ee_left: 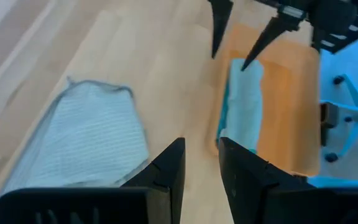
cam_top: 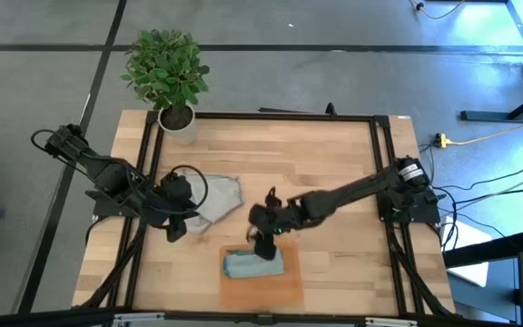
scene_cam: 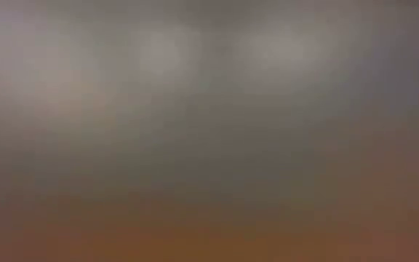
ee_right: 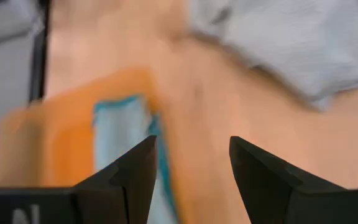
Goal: Roll microfiber towels into tight, uniform cylinder then place into a basket
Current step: Fold the gray towel
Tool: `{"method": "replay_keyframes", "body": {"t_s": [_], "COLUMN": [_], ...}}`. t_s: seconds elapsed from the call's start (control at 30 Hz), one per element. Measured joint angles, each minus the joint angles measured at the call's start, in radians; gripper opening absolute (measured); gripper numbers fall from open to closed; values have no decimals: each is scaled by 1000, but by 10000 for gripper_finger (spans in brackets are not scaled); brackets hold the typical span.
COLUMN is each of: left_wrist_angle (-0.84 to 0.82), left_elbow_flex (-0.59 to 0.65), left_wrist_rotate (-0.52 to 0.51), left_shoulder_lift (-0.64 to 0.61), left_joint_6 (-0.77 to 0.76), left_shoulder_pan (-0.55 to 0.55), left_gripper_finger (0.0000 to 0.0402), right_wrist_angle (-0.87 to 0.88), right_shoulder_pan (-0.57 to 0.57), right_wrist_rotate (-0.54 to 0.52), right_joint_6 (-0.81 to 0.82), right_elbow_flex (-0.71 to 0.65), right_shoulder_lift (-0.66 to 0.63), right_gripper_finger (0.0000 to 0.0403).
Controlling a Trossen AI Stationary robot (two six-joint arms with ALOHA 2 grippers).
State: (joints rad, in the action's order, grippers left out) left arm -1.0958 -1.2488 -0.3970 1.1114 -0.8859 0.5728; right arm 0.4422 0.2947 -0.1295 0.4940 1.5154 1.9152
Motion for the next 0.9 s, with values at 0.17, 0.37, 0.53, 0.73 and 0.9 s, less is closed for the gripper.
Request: {"method": "replay_keyframes", "body": {"t_s": [0.17,0.37,0.53,0.73,0.9], "left_wrist_angle": [-32,-65,-96,-106,-109], "left_elbow_flex": [0,0,1,1,1], "left_wrist_rotate": [-14,-68,-135,-198,-201], "left_shoulder_lift": [0,0,0,0,-1], "left_joint_6": [-28,-22,-21,-23,-30], "left_shoulder_pan": [-1,-2,-3,-4,-35], "left_gripper_finger": [89,89,89,89,89], "right_wrist_angle": [-51,-167,-185,-219,-211], "right_shoulder_pan": [-105,-226,-299,-330,-331], "right_wrist_rotate": [-9,-4,12,122,151], "right_joint_6": [59,35,69,61,55], "right_elbow_flex": [0,0,0,0,0], "right_shoulder_lift": [20,85,119,182,223], "right_gripper_finger": [201,201,201,201,201]}}
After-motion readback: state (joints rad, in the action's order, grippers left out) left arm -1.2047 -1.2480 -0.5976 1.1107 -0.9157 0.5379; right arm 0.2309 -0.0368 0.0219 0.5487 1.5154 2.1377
